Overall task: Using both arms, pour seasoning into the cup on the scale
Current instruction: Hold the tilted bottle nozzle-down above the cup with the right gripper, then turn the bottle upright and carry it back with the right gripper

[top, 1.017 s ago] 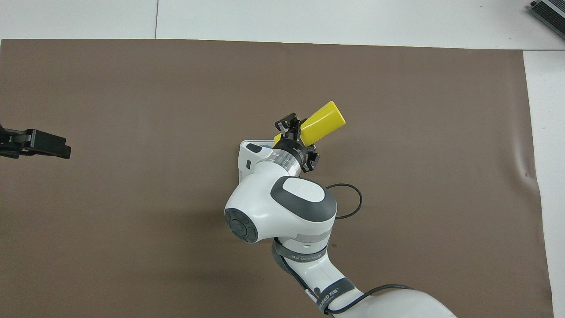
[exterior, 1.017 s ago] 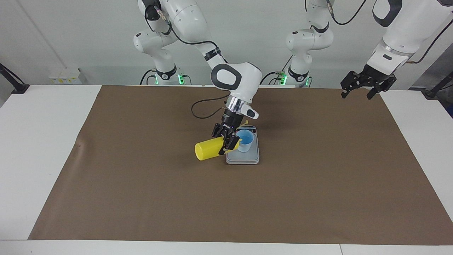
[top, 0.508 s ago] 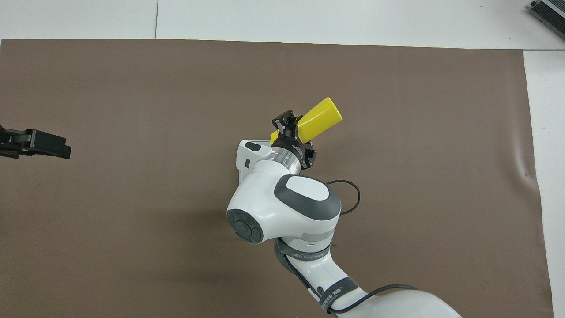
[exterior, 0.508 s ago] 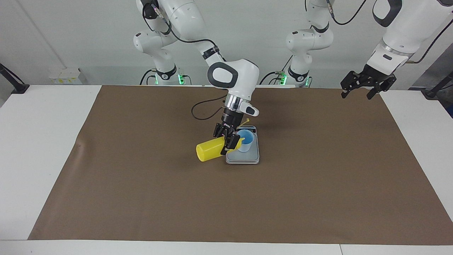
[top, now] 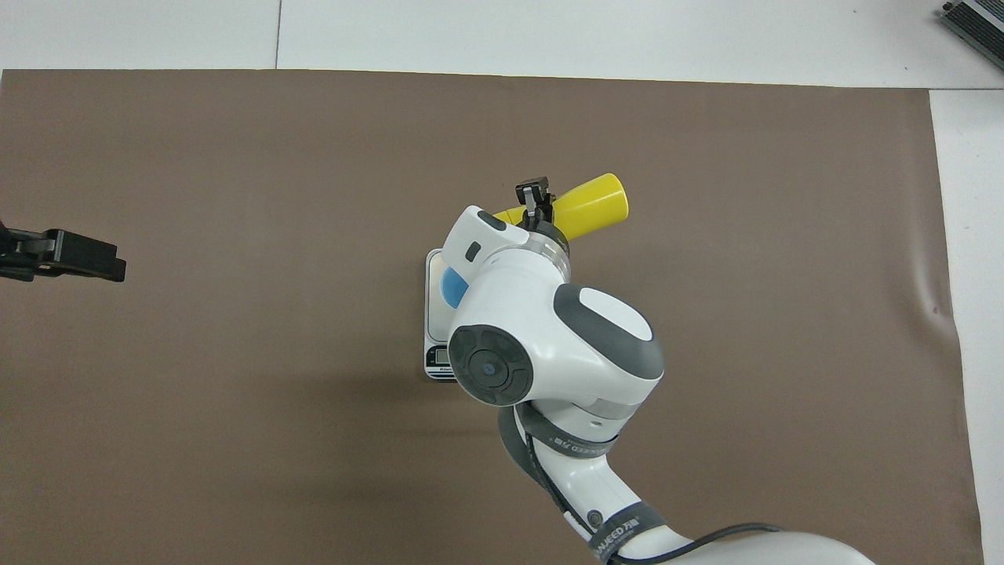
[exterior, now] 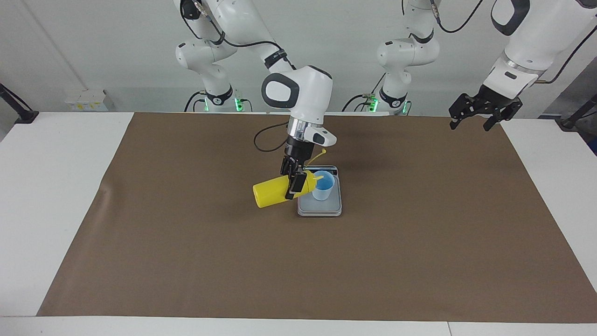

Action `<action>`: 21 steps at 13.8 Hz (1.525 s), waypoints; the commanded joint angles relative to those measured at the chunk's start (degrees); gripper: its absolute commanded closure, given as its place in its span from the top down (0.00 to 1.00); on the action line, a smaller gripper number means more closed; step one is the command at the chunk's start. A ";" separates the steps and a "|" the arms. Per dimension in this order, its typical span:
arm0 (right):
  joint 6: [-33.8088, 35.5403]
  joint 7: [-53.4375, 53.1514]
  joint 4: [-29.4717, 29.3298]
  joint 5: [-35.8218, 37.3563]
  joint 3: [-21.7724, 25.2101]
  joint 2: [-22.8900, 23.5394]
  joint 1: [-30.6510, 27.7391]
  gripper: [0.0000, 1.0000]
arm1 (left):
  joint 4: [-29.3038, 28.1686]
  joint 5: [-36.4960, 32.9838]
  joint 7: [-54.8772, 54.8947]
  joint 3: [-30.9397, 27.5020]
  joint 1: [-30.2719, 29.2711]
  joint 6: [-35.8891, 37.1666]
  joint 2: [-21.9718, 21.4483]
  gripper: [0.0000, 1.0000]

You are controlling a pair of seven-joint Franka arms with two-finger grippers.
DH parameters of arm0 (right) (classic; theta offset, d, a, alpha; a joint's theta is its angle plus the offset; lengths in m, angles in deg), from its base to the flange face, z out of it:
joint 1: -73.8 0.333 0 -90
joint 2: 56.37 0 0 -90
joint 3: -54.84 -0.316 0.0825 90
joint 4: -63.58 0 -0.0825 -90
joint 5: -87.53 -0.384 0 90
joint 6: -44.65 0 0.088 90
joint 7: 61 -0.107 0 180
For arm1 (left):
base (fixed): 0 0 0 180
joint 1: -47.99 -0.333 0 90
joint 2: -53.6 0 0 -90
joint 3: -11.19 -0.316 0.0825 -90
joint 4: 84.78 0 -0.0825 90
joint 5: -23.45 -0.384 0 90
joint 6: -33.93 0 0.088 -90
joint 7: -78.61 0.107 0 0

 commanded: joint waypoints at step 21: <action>-1.81 55.68 24.94 -101.53 -0.24 -19.35 -39.09 0.00 | -1.53 -0.72 0.54 0.49 -0.72 0.06 -1.44 1.00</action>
